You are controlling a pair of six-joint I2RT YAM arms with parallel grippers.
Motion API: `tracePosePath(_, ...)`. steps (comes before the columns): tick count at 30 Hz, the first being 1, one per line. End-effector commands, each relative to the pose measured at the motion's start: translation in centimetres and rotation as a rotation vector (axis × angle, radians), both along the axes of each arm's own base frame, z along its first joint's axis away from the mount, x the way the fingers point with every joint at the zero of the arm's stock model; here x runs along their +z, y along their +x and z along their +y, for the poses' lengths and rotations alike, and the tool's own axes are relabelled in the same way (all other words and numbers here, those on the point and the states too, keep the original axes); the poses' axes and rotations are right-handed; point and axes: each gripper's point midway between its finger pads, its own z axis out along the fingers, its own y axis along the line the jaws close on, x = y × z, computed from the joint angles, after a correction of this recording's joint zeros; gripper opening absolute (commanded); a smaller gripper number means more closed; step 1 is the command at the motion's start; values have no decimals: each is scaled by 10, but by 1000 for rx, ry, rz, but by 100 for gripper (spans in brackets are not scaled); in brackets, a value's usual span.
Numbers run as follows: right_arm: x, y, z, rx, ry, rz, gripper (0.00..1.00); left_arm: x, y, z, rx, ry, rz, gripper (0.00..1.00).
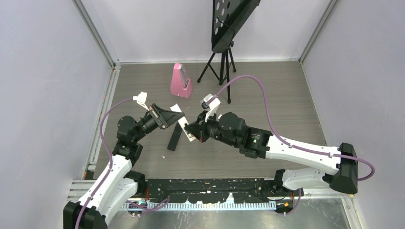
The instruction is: Load the batteries into the remote control
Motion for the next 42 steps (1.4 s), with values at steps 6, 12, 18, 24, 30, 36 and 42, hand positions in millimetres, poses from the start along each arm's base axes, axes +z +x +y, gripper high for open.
tracePosePath(6, 2, 9, 4, -25, -25, -31, 2, 27, -8, -2, -35, -43, -72, 0)
tracePosePath(12, -14, 6, 1, -4, -105, -13, 8, 27, -7, -2, -32, -54, -54, 0)
tracePosePath(18, -12, 2, -3, -3, -109, 11, 23, 28, -4, -3, -31, -57, -48, 0)
tracePosePath(24, 1, 0, -3, -5, -82, 27, 35, 26, -2, -3, -29, -53, -42, 0)
tracePosePath(30, 21, 3, -11, -56, -22, 59, 55, 23, 0, -3, -19, -45, -44, 0)
tracePosePath(36, 41, 13, -31, -241, 167, 214, 75, 27, 8, 0, 16, -54, -71, 0)
tracePosePath(42, 30, 26, -58, -465, 405, 450, 85, 46, 15, 4, 55, -114, -104, 0)
